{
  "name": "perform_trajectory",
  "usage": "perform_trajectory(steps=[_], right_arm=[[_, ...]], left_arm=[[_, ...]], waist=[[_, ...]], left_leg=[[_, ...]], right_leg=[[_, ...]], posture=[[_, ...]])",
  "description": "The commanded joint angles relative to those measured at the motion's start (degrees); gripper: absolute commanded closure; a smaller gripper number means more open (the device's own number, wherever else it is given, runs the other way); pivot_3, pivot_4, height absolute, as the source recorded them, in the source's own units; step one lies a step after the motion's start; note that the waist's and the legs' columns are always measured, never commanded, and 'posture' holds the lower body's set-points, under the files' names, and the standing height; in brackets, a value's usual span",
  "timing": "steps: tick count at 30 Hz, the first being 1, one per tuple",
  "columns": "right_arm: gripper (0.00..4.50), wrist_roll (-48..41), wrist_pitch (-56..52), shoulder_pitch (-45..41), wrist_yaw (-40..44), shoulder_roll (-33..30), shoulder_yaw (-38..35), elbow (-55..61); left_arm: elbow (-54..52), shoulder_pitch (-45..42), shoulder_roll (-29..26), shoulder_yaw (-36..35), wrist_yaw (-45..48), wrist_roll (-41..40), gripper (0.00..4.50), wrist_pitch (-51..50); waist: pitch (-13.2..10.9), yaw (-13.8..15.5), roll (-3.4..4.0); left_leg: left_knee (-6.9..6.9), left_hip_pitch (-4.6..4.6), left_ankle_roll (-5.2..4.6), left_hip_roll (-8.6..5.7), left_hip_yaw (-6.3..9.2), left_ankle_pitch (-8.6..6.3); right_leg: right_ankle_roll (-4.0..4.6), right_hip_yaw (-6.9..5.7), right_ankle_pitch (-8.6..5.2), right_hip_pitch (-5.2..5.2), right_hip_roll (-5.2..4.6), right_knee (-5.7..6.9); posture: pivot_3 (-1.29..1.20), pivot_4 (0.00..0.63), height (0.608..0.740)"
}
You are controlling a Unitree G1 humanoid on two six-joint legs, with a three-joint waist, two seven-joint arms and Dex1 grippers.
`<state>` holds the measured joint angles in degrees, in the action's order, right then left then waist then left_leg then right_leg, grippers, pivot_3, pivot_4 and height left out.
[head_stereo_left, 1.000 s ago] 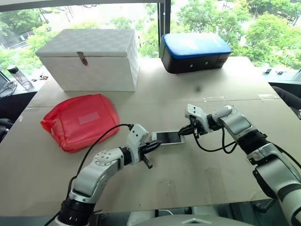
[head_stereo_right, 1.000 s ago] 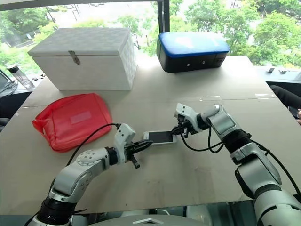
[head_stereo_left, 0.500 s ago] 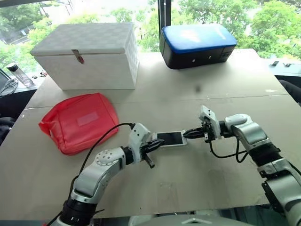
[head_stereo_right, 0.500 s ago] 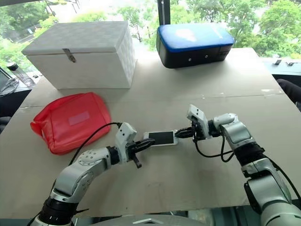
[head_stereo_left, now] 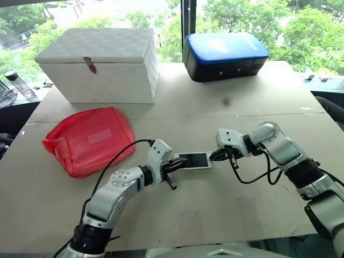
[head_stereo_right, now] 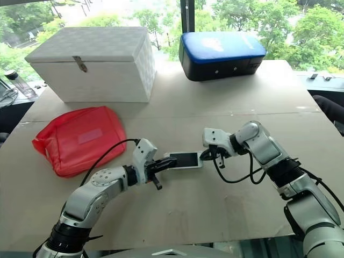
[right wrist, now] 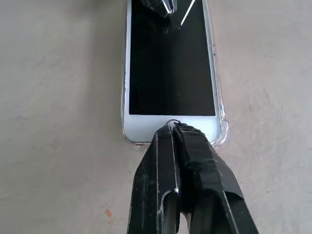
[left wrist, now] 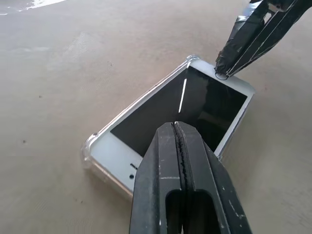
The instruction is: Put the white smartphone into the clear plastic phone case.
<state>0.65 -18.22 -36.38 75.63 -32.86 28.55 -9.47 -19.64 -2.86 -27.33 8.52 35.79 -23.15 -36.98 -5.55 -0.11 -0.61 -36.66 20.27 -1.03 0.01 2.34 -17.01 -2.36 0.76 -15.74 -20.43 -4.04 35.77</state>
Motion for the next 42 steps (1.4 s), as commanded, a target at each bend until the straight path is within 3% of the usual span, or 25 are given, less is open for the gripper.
perform_trajectory(steps=[1,13,20,23,27,32,42], right_arm=[[4.48,12.28,0.19,8.41,0.75,-2.41,14.3,-7.18],[4.48,17.76,5.06,10.27,-2.36,-2.23,13.7,-10.76],[4.48,4.23,-2.9,12.87,-0.48,3.07,3.57,-4.57],[4.48,-0.56,-6.99,14.05,3.39,2.04,2.53,0.4],[4.48,-0.7,-6.71,14.59,3.8,0.8,3.82,1.64],[4.48,2.62,-2.66,13.36,2.45,1.56,5.53,-2.39],[4.48,7.61,13.05,12.36,2.94,1.22,6.94,-7.37]], left_arm=[[-0.5,1.02,0.41,0.53,-0.74,0.52,4.5,-0.7],[0.04,0.38,0.7,0.54,-0.82,0.91,4.5,-0.63],[0.08,0.53,0.56,0.57,-0.49,0.89,4.5,-0.59],[0.13,0.66,0.41,0.61,-0.35,1.02,4.5,-0.57],[0.17,0.61,0.43,0.8,-0.39,1.13,4.5,-0.59],[-0.06,0.43,0.43,0.94,-0.6,1.13,4.5,-0.87],[-0.51,0.46,0.45,0.96,-0.87,0.97,4.5,-1.63]], waist=[[0.15,0.02,-0.04],[0.69,0.93,-0.22],[0.72,0.56,-0.2],[0.63,0.55,-0.11],[0.67,0.77,-0.02],[0.67,0.25,0.05],[0.63,-0.44,0.13]], left_leg=[[0.0,-0.01,0.0,0.0,0.0,0.0],[0.29,-0.55,0.22,0.02,0.0,-0.13],[0.33,-0.53,0.03,0.11,0.0,-0.02],[0.4,-0.46,0.01,0.11,-0.01,-0.01],[0.6,0.2,0.07,0.11,-0.01,-0.04],[0.97,0.44,0.39,0.02,0.41,-0.18],[1.01,0.25,0.38,-0.09,1.04,-0.24]], right_leg=[[0.0,0.0,0.0,0.0,0.0,0.0],[0.05,0.04,-0.1,0.7,-0.08,-0.16],[0.1,-0.02,-0.13,0.7,-0.04,-0.16],[0.14,-0.06,-0.18,0.37,-0.05,-0.19],[0.24,-0.09,-0.23,-0.4,-0.05,-0.35],[0.16,-0.09,-0.19,-0.6,0.1,-0.94],[0.35,-0.32,-0.3,-0.39,0.22,-0.94]], posture=[[0.0,0.15,0.74],[0.0,0.15,0.74],[0.0,0.15,0.74],[0.0,0.15,0.74],[0.0,0.15,0.74],[0.0,0.15,0.74],[0.0,0.15,0.74]])
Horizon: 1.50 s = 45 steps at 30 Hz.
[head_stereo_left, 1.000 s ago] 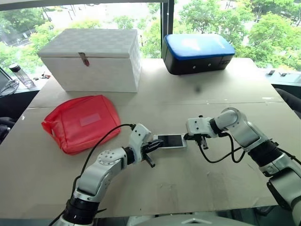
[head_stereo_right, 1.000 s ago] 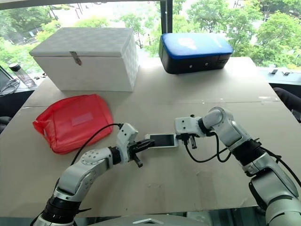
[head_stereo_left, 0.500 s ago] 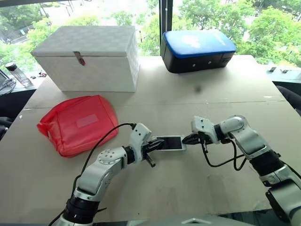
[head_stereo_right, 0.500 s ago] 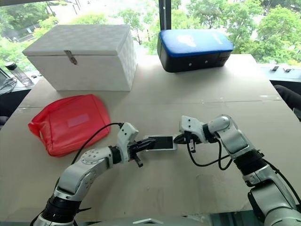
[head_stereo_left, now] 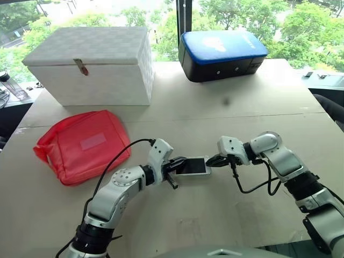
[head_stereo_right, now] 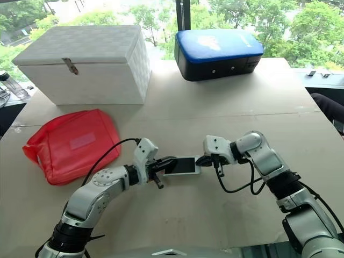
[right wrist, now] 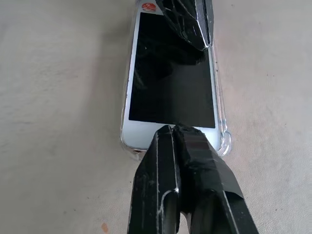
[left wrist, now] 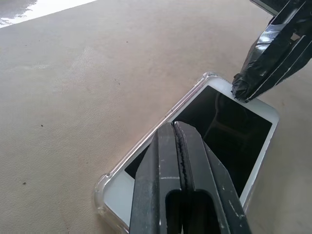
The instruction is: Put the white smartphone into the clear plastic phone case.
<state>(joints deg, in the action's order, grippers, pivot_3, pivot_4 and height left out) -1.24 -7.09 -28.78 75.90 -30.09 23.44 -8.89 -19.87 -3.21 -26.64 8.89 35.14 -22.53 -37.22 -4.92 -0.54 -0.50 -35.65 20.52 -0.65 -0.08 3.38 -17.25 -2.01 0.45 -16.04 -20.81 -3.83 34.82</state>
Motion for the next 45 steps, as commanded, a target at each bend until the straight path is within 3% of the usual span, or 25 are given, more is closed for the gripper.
perform_trajectory(steps=[1,19,27,31,38,45], right_arm=[[4.48,10.87,4.33,4.56,3.01,-2.29,12.64,-8.37],[4.48,18.35,16.43,3.11,7.66,-3.37,17.63,-15.8],[4.48,-0.13,2.25,0.94,9.07,2.98,6.33,-9.2],[4.48,-0.39,3.03,0.18,10.89,1.74,6.35,-9.24],[4.48,-6.84,-1.56,0.42,10.33,2.92,3.04,-3.23],[4.48,-8.48,-4.41,1.5,10.96,1.08,2.31,0.71]], left_arm=[[-0.26,0.79,-0.25,0.57,-0.24,0.36,4.5,-1.44],[-0.81,1.22,-0.06,0.29,-0.94,0.33,4.5,-2.17],[-0.87,1.6,0.07,0.3,-0.73,0.28,4.5,-1.95],[-0.29,1.1,0.27,0.49,-0.5,0.47,4.5,-1.77],[0.38,0.97,0.46,0.64,-0.35,0.8,4.5,-1.21],[1.05,1.06,0.43,0.8,-0.33,1.12,4.5,-0.39]], waist=[[0.01,-0.06,0.06],[0.26,0.77,0.07],[0.0,-0.16,0.1],[-0.57,-0.24,0.62],[-0.99,-0.22,0.55],[-1.59,-0.12,0.57]], left_leg=[[0.0,-0.03,0.0,0.0,0.02,0.0],[0.24,-0.92,-0.04,-0.2,0.13,-0.01],[0.34,-0.83,-0.03,-0.17,0.17,-0.01],[0.35,-0.54,0.03,-0.25,0.19,0.03],[0.2,0.21,0.5,-0.87,1.61,0.24],[0.1,0.27,0.58,-1.22,2.01,0.22]], right_leg=[[0.0,-0.01,0.0,0.04,0.01,0.0],[0.02,-0.04,-0.04,1.01,-0.18,-0.15],[0.03,-0.06,-0.04,0.93,-0.17,-0.12],[-0.11,0.02,0.03,0.53,-0.15,-0.11],[-0.17,0.42,-0.01,-0.39,0.22,0.0],[-0.28,0.57,0.02,-0.58,0.21,0.16]], posture=[[0.0,0.15,0.74],[0.0,0.15,0.74],[0.0,0.15,0.74],[0.0,0.15,0.74],[0.0,0.15,0.74],[0.0,0.15,0.74]])
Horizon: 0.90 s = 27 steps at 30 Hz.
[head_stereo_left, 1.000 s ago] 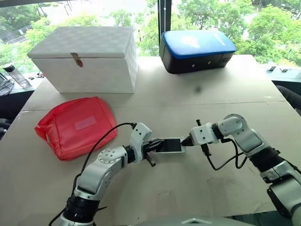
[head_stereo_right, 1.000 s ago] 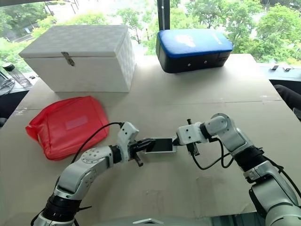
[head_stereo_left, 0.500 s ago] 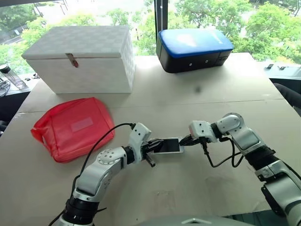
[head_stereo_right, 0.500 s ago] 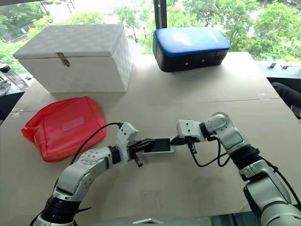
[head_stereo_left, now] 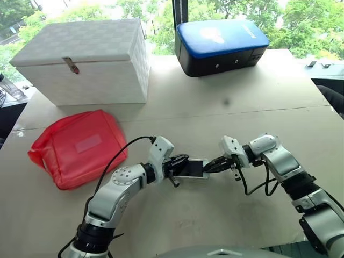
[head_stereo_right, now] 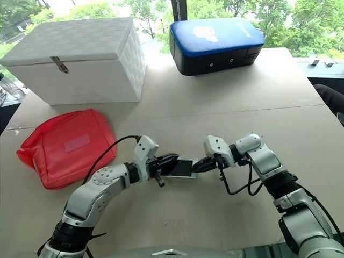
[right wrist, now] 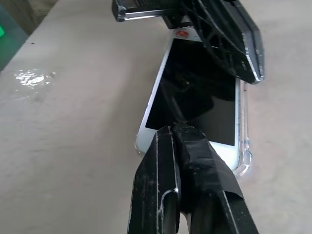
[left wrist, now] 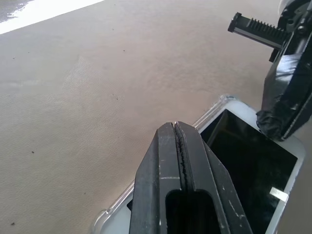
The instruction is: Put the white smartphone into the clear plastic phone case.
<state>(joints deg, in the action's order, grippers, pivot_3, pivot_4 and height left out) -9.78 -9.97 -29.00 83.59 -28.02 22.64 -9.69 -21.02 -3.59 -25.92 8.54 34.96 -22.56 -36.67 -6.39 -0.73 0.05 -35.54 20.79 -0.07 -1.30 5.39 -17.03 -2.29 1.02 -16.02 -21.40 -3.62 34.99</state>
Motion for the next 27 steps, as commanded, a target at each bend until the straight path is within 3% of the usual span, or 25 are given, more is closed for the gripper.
perform_trajectory(steps=[1,8,15,22,27], right_arm=[[4.48,0.38,-1.68,1.7,2.94,-1.26,3.15,1.52],[4.48,3.31,3.65,2.48,4.16,-2.94,5.75,-1.76],[4.48,12.39,13.11,0.99,4.56,-4.3,13.16,-7.64],[4.48,16.41,13.01,-0.65,5.91,-4.22,17.78,-8.74],[4.48,16.66,10.44,-1.55,7.59,-3.88,19.92,-7.42]], left_arm=[[2.3,1.5,-0.33,1.22,-0.13,1.26,4.5,-0.78],[3.2,1.7,0.05,1.86,-0.32,1.61,4.5,0.25],[4.41,1.78,0.45,2.46,-0.15,1.91,4.5,1.56],[5.53,0.9,-0.04,2.49,0.89,2.17,4.5,2.02],[5.04,1.09,-0.12,2.48,1.16,2.22,4.5,1.69]], waist=[[-0.22,0.11,0.03],[-0.44,0.25,-0.01],[-0.19,0.19,-0.17],[0.07,0.08,-0.29],[0.33,0.1,-0.25]], left_leg=[[-0.06,0.0,0.0,-0.04,0.07,0.0],[-0.67,0.02,0.01,-0.21,0.21,-0.01],[-0.79,-0.15,0.01,-0.32,0.26,-0.01],[-0.73,-1.03,-0.01,-0.34,0.39,-0.04],[-0.74,-1.1,-0.02,-0.35,0.53,-0.03]], right_leg=[[-0.06,-0.02,0.03,0.0,0.0,0.05],[-0.17,-0.04,0.0,0.03,-0.06,0.64],[-0.24,-0.1,-0.03,0.11,-0.07,0.81],[-0.3,-0.11,-0.1,1.02,-0.05,0.84],[-0.3,-0.14,-0.09,1.1,-0.02,0.85]], posture=[[0.0,0.15,0.74],[0.0,0.15,0.74],[0.0,0.15,0.74],[0.0,0.15,0.74],[0.0,0.15,0.74]])
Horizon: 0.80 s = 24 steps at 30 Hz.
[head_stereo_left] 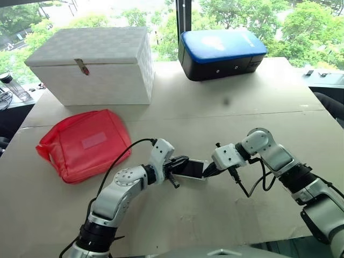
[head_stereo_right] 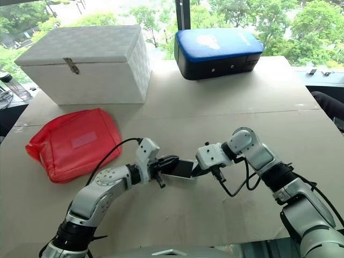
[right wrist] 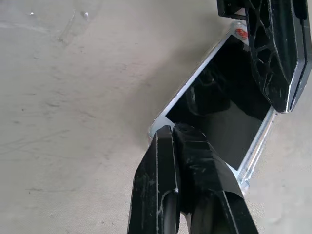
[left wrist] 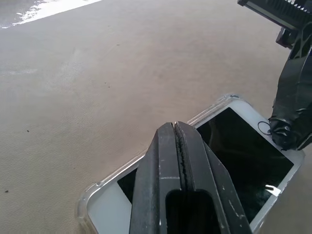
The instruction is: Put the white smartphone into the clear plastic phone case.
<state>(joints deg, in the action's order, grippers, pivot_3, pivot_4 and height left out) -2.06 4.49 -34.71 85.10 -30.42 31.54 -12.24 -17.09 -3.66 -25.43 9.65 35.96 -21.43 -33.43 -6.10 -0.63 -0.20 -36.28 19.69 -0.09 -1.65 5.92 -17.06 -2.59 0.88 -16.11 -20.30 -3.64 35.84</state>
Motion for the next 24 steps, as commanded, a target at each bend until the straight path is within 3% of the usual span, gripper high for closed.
perform_trajectory(steps=[1,8,12,24], right_arm=[[4.48,9.03,-4.53,3.98,6.19,-1.41,11.29,-4.83],[4.48,11.08,-4.96,1.48,4.42,0.59,12.99,-10.8],[4.48,12.04,-3.68,0.21,3.06,1.97,13.43,-16.05],[4.48,13.99,-2.51,1.41,2.74,2.94,15.36,-21.74]], left_arm=[[0.95,1.27,-0.66,1.32,0.18,1.06,4.5,-1.64],[-0.81,2.52,-1.16,0.76,-0.15,0.76,4.5,-2.49],[-1.84,3.21,-1.33,0.37,-0.49,0.55,4.5,-3.05],[-4.76,4.91,-1.48,-0.39,-1.45,0.0,4.5,-5.12]], waist=[[0.11,0.0,-0.02],[0.19,-0.19,0.0],[0.2,-0.28,0.03],[0.81,-0.28,0.29]], left_leg=[[-0.01,0.0,0.0,0.0,0.01,0.0],[-0.01,-0.25,-0.2,0.0,0.14,-0.12],[0.19,-0.88,-0.24,0.0,0.22,-0.16],[0.18,-1.07,-0.19,0.0,0.36,-0.11]], right_leg=[[0.0,0.0,0.0,0.01,0.0,0.0],[0.01,-0.08,0.0,0.26,-0.02,0.02],[0.02,0.04,-0.03,0.75,0.02,0.02],[-0.02,0.04,-0.05,0.86,0.11,0.06]], posture=[[0.0,0.15,0.74],[0.0,0.15,0.74],[0.0,0.15,0.74],[0.0,0.15,0.74]])
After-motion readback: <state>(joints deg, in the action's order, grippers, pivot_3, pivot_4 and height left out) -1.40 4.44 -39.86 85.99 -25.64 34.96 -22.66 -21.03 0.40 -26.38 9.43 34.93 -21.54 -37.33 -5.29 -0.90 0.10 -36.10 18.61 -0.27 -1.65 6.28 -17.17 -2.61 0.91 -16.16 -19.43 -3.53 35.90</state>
